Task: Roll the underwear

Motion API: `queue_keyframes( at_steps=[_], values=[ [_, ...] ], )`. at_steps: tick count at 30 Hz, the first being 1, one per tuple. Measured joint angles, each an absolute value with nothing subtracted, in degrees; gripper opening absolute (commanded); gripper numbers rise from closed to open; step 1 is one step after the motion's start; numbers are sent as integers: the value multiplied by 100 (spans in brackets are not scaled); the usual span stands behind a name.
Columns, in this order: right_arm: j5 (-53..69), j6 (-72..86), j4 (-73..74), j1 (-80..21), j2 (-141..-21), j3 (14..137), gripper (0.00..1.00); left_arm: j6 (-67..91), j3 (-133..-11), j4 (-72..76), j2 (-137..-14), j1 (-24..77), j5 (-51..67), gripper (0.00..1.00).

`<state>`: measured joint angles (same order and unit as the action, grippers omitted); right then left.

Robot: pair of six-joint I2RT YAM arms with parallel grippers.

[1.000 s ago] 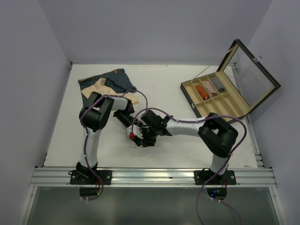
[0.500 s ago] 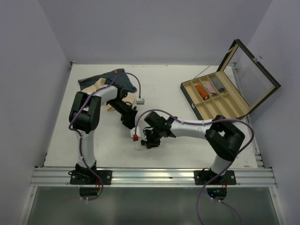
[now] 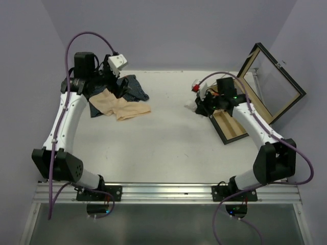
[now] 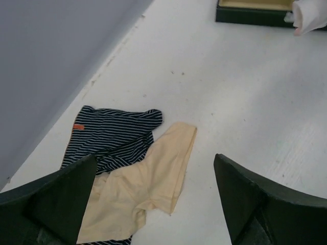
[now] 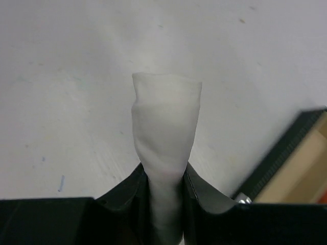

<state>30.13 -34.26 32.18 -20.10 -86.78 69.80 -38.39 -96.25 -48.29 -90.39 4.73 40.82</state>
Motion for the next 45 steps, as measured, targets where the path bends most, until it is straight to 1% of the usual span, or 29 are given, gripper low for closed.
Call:
queue_keyframes(
  at_steps=[2,4,5,7,11,17,21,30,37,45],
  values=[
    [2882,-3336,3293,-1293,-8444,6984,0,-2893,-9035,-3809,-8388,497,3632,100],
    [2574,-3267,3304,-596,-8206,6965,0,-2244,-8576,-3131,-7955,493,3398,100],
    [2434,-3245,3291,-469,-8119,6947,0,-2036,-8482,-2936,-7885,491,3380,100],
    [2119,-3186,3201,235,-7926,6842,0,-1621,-8436,-2602,-7924,491,3363,100],
    [1697,-3179,3177,1181,-7924,6796,0,-1111,-8431,-2307,-8315,495,3354,100],
    [1433,-3441,3146,2150,-8783,7048,0,-945,-7988,-2182,-8527,495,3361,100],
    [1396,-3793,3085,2370,-9485,7369,0,-941,-7883,-2143,-8527,495,3424,100],
    [1288,-4333,2882,2353,-10632,8239,0,-899,-7800,-2029,-8527,495,3581,100],
    [1328,-4261,2908,2353,-10726,8169,0,-965,-7789,-2106,-8525,495,3579,100],
    [1452,-4136,2998,2353,-10322,7439,0,-1013,-7653,-2154,-8510,495,3579,100]
  ],
)
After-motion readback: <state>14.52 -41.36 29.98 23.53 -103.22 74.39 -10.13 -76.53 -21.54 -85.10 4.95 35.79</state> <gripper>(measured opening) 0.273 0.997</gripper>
